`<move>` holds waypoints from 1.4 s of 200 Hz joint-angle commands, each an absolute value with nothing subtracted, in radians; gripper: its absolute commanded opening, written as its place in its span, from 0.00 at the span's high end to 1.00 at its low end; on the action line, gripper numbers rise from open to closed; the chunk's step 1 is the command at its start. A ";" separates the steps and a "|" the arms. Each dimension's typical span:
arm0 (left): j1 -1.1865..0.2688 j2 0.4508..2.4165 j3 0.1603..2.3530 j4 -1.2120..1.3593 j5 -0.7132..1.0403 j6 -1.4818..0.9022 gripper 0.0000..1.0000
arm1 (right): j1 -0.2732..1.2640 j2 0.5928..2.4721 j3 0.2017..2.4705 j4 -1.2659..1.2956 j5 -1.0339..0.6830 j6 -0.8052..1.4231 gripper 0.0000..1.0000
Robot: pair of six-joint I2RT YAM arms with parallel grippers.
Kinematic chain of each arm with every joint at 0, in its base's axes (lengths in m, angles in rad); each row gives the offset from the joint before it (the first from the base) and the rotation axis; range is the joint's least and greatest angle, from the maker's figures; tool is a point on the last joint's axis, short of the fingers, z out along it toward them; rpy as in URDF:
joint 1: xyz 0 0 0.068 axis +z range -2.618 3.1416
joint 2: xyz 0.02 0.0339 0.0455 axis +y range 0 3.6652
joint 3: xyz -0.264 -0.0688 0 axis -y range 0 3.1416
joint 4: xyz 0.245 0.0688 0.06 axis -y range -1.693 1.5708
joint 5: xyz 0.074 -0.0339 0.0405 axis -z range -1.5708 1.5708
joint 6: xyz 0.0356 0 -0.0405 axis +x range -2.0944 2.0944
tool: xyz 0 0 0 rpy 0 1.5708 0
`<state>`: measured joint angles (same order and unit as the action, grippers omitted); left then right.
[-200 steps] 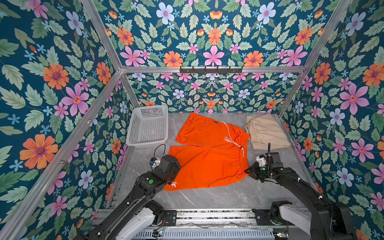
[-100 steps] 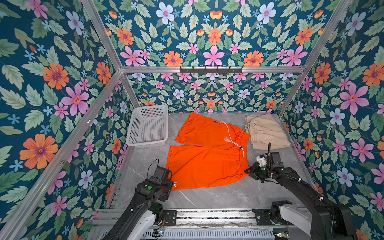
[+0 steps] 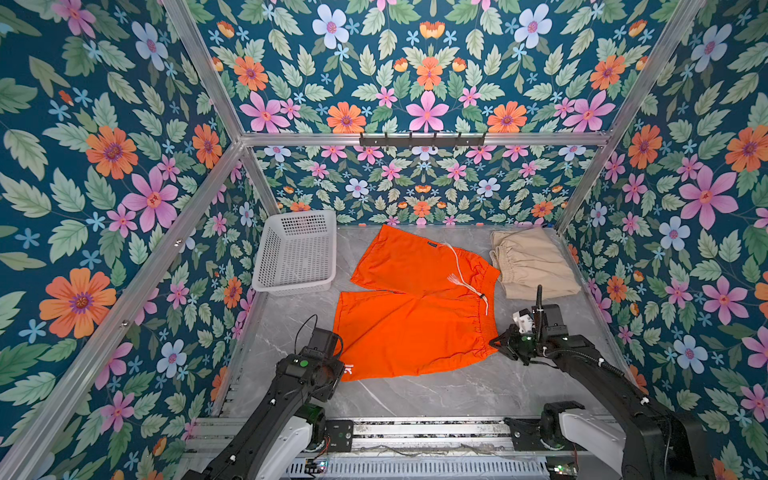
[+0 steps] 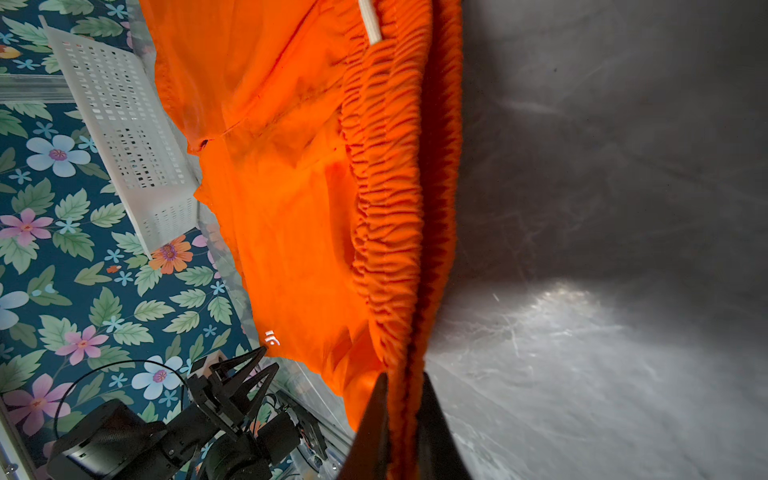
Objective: Fold and stack the shorts
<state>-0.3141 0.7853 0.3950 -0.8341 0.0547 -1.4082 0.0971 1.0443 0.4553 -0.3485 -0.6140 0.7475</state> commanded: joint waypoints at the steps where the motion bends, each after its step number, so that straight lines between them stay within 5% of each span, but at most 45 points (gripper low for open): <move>1: -0.296 0.805 0.387 -0.805 0.026 -1.358 0.54 | 0.098 1.040 0.462 -0.367 -0.614 0.737 0.88; 57: -0.264 0.852 0.331 -0.705 0.038 -1.343 0.63 | 0.098 1.042 0.456 -0.381 -0.623 0.730 0.89; 115: -0.247 0.852 0.384 -0.736 -0.006 -1.307 1.00 | 0.099 1.032 0.463 -0.417 -0.628 0.720 0.90; 199: -0.247 0.646 0.636 -1.057 -0.136 -1.222 1.00 | 0.339 0.990 0.573 -0.663 -0.493 0.781 0.91; 280: -0.246 0.883 1.029 -1.022 -0.327 -0.847 1.00 | 0.348 0.912 0.727 -0.883 -0.425 0.760 0.92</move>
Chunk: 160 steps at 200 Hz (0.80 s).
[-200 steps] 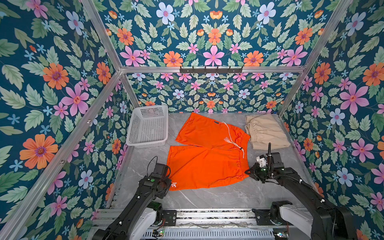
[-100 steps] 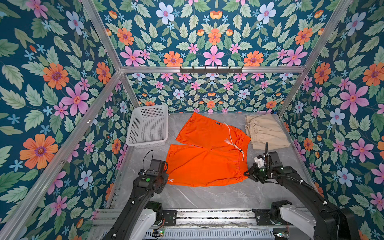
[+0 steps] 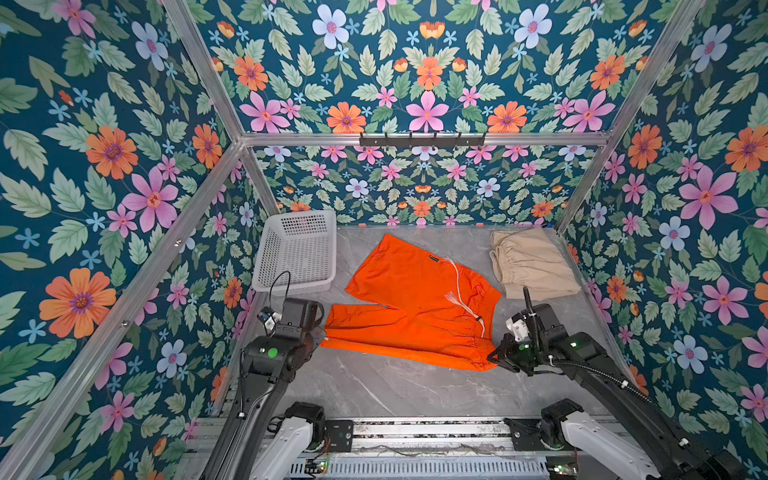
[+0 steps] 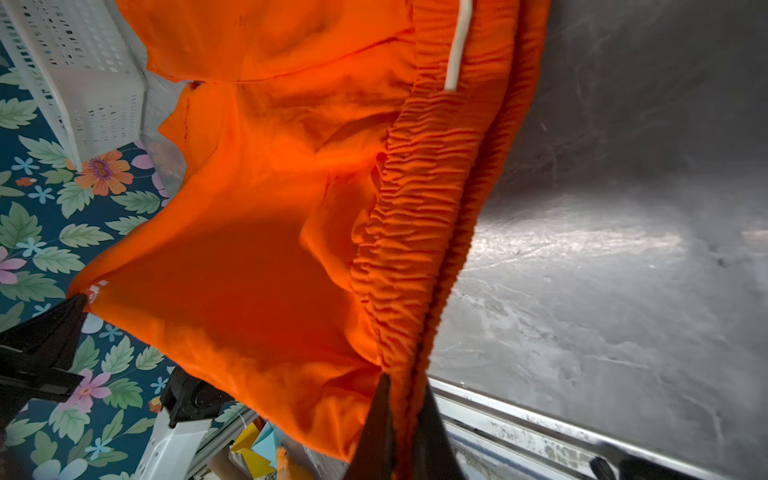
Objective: Fold and stack the shorts
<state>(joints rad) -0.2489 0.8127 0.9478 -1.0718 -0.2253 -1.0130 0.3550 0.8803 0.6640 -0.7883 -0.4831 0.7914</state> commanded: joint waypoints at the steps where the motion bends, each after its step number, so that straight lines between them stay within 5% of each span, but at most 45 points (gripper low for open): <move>1: -0.247 0.887 1.033 -1.019 -0.328 -0.844 1.00 | 0.346 0.915 0.732 -0.884 -0.426 0.759 0.93; 160: -0.253 1.364 1.435 -0.556 -0.161 -0.511 1.00 | 0.160 1.294 1.223 -0.961 -0.524 0.505 0.93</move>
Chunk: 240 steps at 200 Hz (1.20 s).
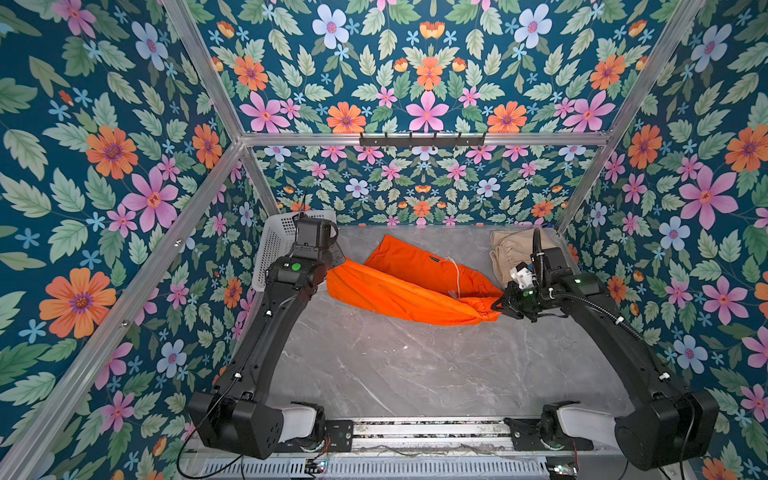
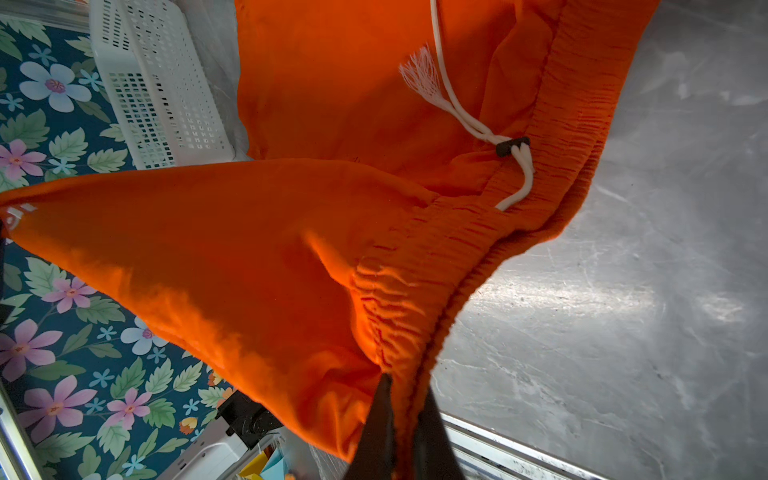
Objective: Fold and stack the shorts
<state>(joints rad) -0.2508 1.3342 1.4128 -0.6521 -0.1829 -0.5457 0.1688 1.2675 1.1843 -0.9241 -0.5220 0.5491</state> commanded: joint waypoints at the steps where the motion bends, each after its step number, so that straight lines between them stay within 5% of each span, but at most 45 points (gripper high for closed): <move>1: -0.253 1.366 1.437 -0.554 -0.159 -0.511 1.00 | 0.158 1.297 1.225 -0.961 -0.524 0.505 0.93; 240: -0.255 1.945 1.763 -0.371 -0.079 -0.497 1.00 | 0.024 1.539 1.205 -0.868 -0.683 0.554 0.90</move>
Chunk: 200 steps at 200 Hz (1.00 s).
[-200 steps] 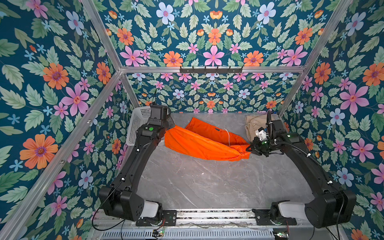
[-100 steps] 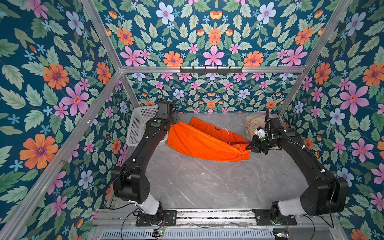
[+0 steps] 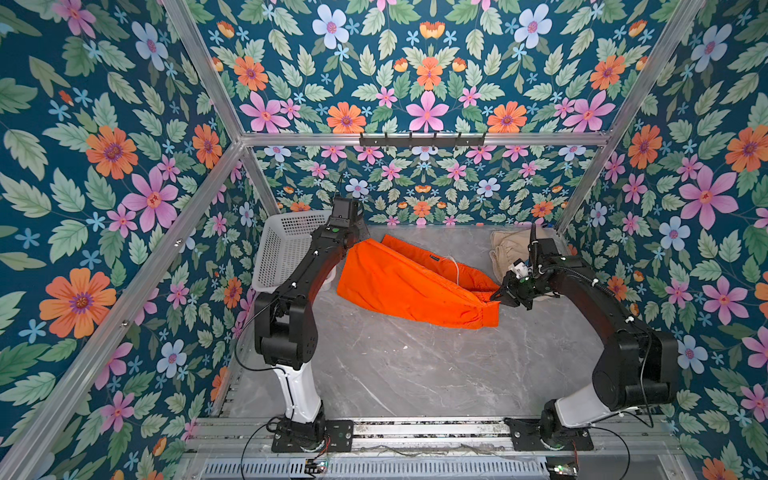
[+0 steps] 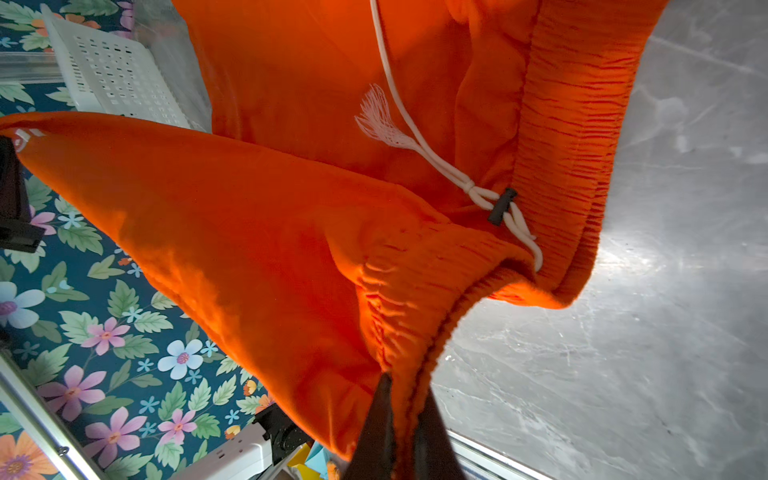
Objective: Fold and stack the shorts
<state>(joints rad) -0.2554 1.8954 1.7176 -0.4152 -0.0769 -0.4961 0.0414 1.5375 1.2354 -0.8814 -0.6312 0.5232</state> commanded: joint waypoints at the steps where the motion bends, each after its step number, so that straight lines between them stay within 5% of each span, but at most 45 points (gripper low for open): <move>1: -0.254 1.947 1.765 -0.370 -0.080 -0.497 1.00 | 0.022 1.539 1.202 -0.866 -0.686 0.557 0.91; 83: -0.291 2.181 1.934 -0.339 -0.053 -0.525 1.00 | -0.095 1.574 1.021 -0.598 -0.876 0.719 0.89; 200: -0.324 2.436 2.114 -0.282 -0.090 -0.605 0.96 | -0.155 1.728 0.986 -0.271 -0.848 0.930 0.83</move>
<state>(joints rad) -0.3225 2.4222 2.1010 -0.3271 -0.0631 -0.5789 -0.1398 1.7340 1.0050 -0.3859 -0.8795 0.8375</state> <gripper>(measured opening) 0.054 0.170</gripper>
